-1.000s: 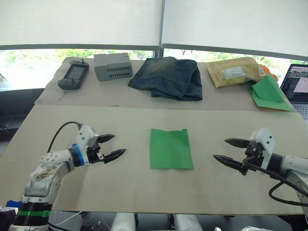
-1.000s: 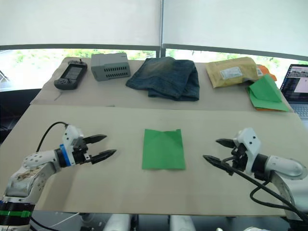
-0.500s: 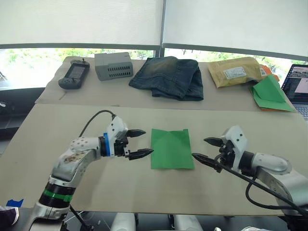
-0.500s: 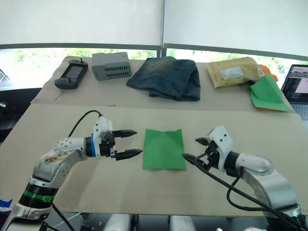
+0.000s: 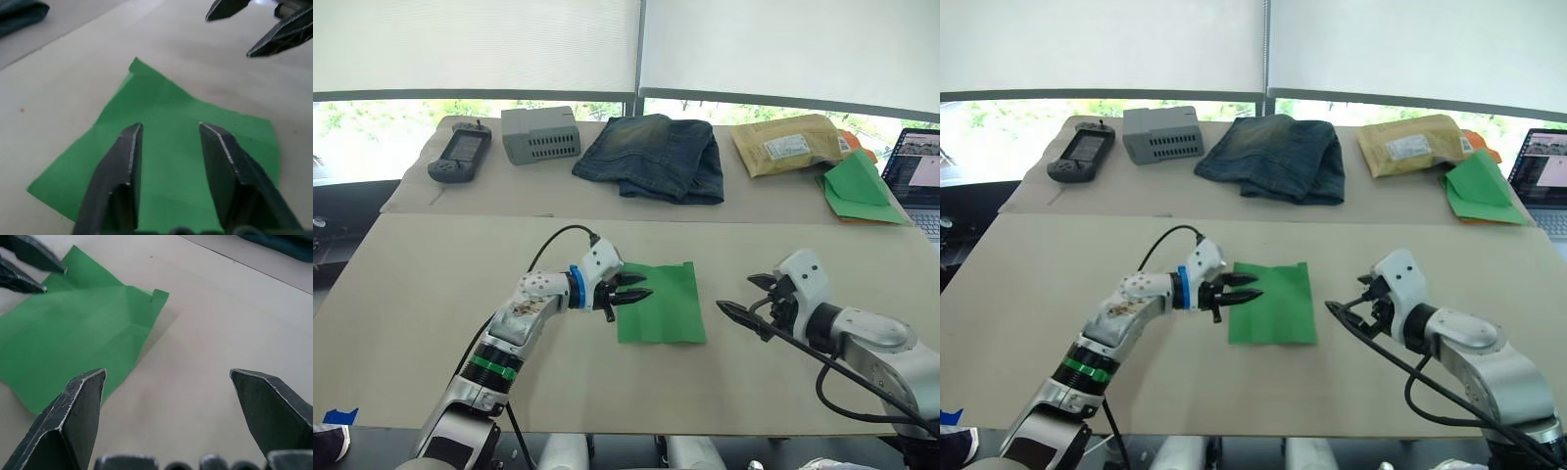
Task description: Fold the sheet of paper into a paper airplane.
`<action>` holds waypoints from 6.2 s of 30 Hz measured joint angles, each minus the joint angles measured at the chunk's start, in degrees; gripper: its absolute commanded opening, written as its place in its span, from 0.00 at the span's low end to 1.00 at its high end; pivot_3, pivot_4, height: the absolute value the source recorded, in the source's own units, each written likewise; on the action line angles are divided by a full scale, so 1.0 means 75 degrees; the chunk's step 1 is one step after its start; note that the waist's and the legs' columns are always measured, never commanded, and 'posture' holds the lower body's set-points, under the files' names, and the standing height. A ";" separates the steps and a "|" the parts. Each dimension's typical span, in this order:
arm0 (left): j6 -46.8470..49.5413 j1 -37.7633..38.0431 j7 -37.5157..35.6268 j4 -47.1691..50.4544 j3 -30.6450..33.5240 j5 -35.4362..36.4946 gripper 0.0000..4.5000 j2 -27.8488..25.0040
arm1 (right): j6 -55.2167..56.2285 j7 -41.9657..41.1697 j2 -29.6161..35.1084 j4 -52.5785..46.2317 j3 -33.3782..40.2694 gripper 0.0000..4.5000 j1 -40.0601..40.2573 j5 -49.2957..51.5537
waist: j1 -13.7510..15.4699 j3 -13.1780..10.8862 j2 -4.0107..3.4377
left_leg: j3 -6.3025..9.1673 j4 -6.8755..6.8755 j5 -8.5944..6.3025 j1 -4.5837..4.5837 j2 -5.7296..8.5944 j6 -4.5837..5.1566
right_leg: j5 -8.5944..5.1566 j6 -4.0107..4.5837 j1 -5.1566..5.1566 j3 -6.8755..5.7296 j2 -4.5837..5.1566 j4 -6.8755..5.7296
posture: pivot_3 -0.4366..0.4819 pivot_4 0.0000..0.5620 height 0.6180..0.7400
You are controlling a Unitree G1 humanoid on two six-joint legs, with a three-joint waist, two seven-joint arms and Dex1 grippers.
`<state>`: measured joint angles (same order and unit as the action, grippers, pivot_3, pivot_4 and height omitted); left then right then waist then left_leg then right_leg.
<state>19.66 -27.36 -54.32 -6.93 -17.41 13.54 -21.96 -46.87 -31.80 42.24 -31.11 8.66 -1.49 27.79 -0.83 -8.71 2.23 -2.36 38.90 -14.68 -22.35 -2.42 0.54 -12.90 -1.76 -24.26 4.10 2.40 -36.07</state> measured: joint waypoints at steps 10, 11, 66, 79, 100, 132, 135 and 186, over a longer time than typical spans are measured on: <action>-0.0474 0.0024 0.0083 -0.0386 -0.0371 -0.0872 0.00 0.0020 | -0.0320 0.0921 -0.0505 -0.0077 -0.0440 1.00 -0.0352 -0.0492 | -0.0015 0.0002 0.0000 | 0.0001 0.0002 0.0001 0.0007 0.0000 0.0001 | -0.0003 -0.0011 0.0005 0.0001 0.0001 -0.0004 | 0.48 0.27 1.00; -0.0472 0.0022 0.0130 -0.0388 -0.0370 -0.0904 0.00 0.0049 | -0.0173 0.1028 -0.0556 0.0081 -0.0589 1.00 -0.0417 -0.0702 | -0.0007 0.0002 0.0001 | 0.0002 0.0005 0.0001 0.0007 0.0000 0.0002 | -0.0002 -0.0012 0.0006 0.0000 0.0001 -0.0004 | 0.48 0.27 1.00; 0.0144 0.0628 0.0781 0.0503 -0.0252 -0.0914 0.00 0.0174 | 0.2005 -0.2354 -0.0928 0.2983 -0.1985 0.01 -0.1716 -0.1370 | -0.0008 0.0003 -0.0002 | 0.0007 0.0005 0.0005 0.0008 0.0004 0.0007 | 0.0032 0.0032 0.0009 0.0002 0.0000 -0.0003 | 0.48 0.27 1.00; 0.0199 0.0623 0.0762 0.0522 -0.0246 -0.0908 0.00 0.0178 | 0.2103 -0.2115 -0.1085 0.2899 -0.1335 0.01 -0.2206 -0.0917 | 0.0002 0.0003 -0.0002 | 0.0008 0.0005 0.0005 0.0008 0.0005 0.0007 | 0.0033 0.0031 0.0010 0.0000 0.0001 -0.0002 | 0.48 0.27 1.00; 0.0250 0.0637 0.0768 0.0568 -0.0217 -0.0895 0.00 0.0166 | 0.3955 -0.3285 -0.0170 0.4175 -0.2337 0.01 -0.1999 -0.2508 | 0.0004 0.0003 -0.0002 | 0.0007 0.0005 0.0005 0.0011 0.0007 0.0007 | 0.0034 0.0030 0.0013 0.0003 0.0001 -0.0001 | 0.48 0.27 1.00; 0.0242 0.0637 0.0806 0.0572 -0.0215 -0.0906 0.00 0.0189 | 0.2689 -0.3031 -0.1535 0.3266 -0.2301 0.01 -0.2143 -0.1024 | 0.0001 0.0003 -0.0002 | 0.0008 0.0009 0.0005 0.0007 0.0008 0.0007 | 0.0036 0.0030 0.0010 0.0003 0.0002 -0.0003 | 0.48 0.27 1.00; 0.0250 0.0649 0.0807 0.0592 -0.0208 -0.0903 0.00 0.0176 | 0.2715 -0.2948 -0.1644 0.3450 -0.2425 0.01 -0.2292 -0.1222 | 0.0001 0.0003 -0.0002 | 0.0008 0.0008 0.0005 0.0007 0.0008 0.0007 | 0.0036 0.0031 0.0009 0.0003 0.0002 -0.0003 | 0.48 0.27 1.00; 0.0233 0.0842 0.0644 0.0574 0.0281 -0.0571 0.00 -0.0268 | 0.2955 -0.2375 -0.2231 0.4264 -0.3503 0.01 -0.2958 -0.2930 | -0.0100 0.0013 0.0009 | 0.0007 0.0006 0.0011 0.0027 -0.0003 0.0005 | 0.0042 0.0039 0.0020 0.0003 -0.0008 -0.0004 | 0.48 0.27 1.00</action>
<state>21.40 -21.04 -49.49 -2.63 -15.30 9.26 -23.97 -24.71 -49.61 25.50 0.87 -17.62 -23.68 5.82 -1.58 -8.61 2.30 -2.31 38.94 -14.59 -22.14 -2.44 0.58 -12.58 -1.47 -24.11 4.13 2.34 -36.10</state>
